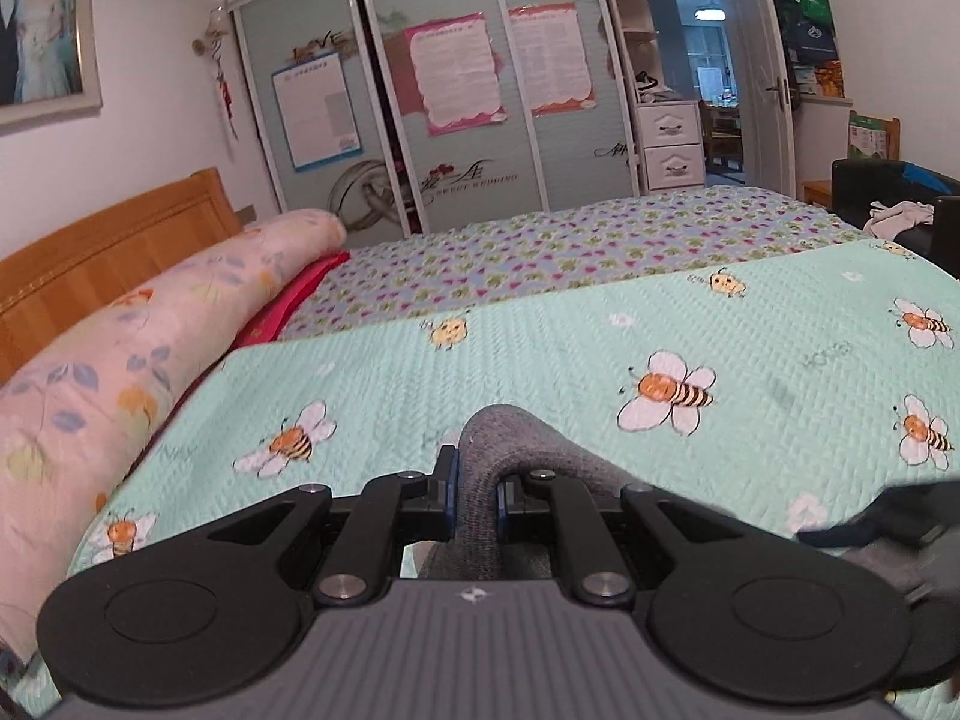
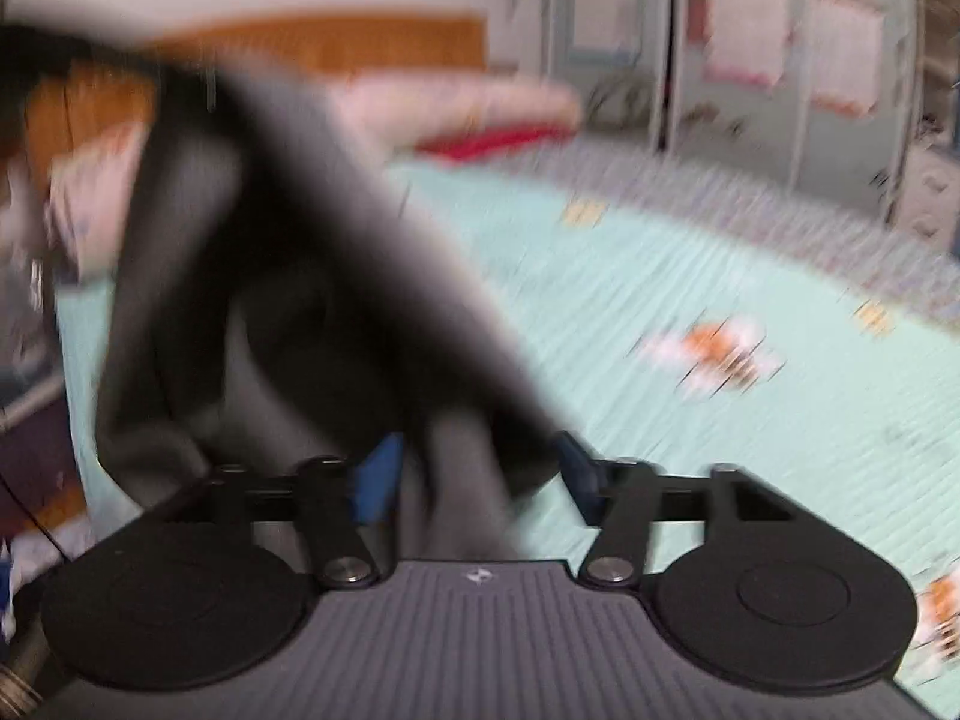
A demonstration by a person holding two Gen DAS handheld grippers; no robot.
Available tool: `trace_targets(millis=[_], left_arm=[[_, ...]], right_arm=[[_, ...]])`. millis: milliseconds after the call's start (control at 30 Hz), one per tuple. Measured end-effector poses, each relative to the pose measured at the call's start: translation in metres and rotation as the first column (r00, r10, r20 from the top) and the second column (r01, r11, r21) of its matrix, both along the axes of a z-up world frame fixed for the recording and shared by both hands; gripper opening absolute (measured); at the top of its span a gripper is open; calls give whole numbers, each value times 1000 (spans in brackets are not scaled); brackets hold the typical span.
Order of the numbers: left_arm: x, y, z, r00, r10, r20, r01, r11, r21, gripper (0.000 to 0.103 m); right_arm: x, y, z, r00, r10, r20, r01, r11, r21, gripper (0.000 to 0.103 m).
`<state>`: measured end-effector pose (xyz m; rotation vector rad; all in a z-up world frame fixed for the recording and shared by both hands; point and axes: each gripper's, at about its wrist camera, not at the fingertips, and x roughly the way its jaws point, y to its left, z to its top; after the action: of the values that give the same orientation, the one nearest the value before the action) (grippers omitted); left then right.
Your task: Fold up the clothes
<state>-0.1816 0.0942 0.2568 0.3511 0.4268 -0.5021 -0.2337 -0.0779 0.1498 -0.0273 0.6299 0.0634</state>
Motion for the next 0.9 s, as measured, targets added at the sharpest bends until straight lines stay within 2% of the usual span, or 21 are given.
trace_targets(millis=[167, 200, 233, 300, 433, 500, 700, 833, 900], left_arm=[[0, 13, -13, 1000, -2, -15, 2, 1000, 22, 12], [3, 14, -16, 1000, 0, -19, 0, 1000, 29, 12], [5, 16, -19, 1000, 4, -24, -3, 999, 34, 12], [13, 18, -23, 999, 14, -32, -13, 999, 32, 12], [34, 14, -8, 1000, 17, -5, -17, 1000, -2, 12], [39, 8, 7, 999, -7, 37, 8, 1000, -23, 12], [46, -10, 72, 982, -38, 185, 52, 996, -71, 13], [49, -13, 112, 963, -55, 265, 77, 994, -76, 14], [52, -8, 118, 965, -68, 252, 90, 993, -79, 15]], right_arm=[[34, 28, -45, 995, -16, -96, 10, 998, -60, 61], [33, 26, -41, 997, -31, -76, 26, 997, -76, 51], [31, 25, -37, 997, -46, -56, 41, 995, -91, 10], [29, 21, -30, 997, -75, -14, 73, 990, -120, 9], [24, 14, -13, 989, -130, 73, 141, 975, -173, 8], [25, -3, 22, 971, -184, 155, 212, 958, -192, 8], [3, -11, 120, 917, -171, 361, 282, 917, -283, 6], [-12, -17, 185, 861, -143, 488, 334, 882, -332, 6], [-27, -21, 212, 842, -67, 535, 303, 879, -367, 6]])
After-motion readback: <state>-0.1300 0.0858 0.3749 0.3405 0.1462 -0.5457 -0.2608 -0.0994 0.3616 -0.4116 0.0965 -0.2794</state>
